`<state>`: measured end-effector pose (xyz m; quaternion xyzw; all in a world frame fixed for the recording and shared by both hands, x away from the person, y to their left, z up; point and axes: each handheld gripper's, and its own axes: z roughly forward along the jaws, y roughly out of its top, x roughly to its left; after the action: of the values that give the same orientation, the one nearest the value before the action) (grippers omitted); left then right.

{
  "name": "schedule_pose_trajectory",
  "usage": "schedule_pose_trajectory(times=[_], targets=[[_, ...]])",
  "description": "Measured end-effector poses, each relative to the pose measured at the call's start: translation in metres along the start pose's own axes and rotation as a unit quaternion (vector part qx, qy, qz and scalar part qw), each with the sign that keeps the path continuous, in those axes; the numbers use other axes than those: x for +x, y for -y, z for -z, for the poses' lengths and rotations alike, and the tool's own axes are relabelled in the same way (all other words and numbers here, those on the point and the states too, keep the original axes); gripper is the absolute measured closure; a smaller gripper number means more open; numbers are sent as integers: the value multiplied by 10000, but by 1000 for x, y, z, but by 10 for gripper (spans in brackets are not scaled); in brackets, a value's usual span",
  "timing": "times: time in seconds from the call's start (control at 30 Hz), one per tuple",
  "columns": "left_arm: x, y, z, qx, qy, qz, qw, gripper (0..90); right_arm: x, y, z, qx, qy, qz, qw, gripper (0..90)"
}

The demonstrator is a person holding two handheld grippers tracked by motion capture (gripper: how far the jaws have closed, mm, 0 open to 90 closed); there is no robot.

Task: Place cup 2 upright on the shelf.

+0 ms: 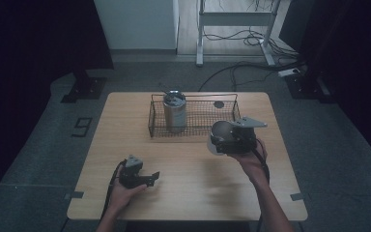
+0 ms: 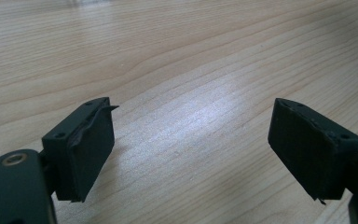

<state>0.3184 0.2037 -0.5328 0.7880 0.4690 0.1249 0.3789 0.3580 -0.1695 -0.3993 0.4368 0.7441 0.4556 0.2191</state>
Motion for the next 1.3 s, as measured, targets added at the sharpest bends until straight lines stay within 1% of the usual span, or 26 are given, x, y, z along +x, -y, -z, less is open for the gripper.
schedule_pose_trajectory(times=[0.27, 0.33, 0.47, 0.63, 0.87, 1.03, 1.17, 1.3], targets=[[1, 1, 0, 26, -4, -11, 10000, 147, -2, -12, -4, -50, 20, 67, 10000, 57], [1, 1, 0, 18, 5, 0, 10000, 147, -2, -15, -6, -24, 17, 75, 10000, 57], [1, 1, 0, 17, -4, 3, 10000, 147, -1, -20, -8, 4, 2, 169, 9999, 57], [1, 1, 0, 37, 14, -2, 10000, 147, -1, -25, -11, 8, -23, 198, 9998, 57], [3, 1, 1, -1, 15, 39, 10000, 148, -2, -33, -16, 36, -33, 207, 9998, 57], [2, 1, 1, 0, 14, 13, 10000, 148, -1, -41, -17, 22, -71, 209, 9998, 57], [2, 1, 2, -53, 12, 16, 10000, 150, -1, -47, -18, 10, -66, 235, 9997, 57], [2, 1, 2, -37, 9, 19, 10000, 150, -3, -51, -19, -14, -56, 216, 9998, 57]])
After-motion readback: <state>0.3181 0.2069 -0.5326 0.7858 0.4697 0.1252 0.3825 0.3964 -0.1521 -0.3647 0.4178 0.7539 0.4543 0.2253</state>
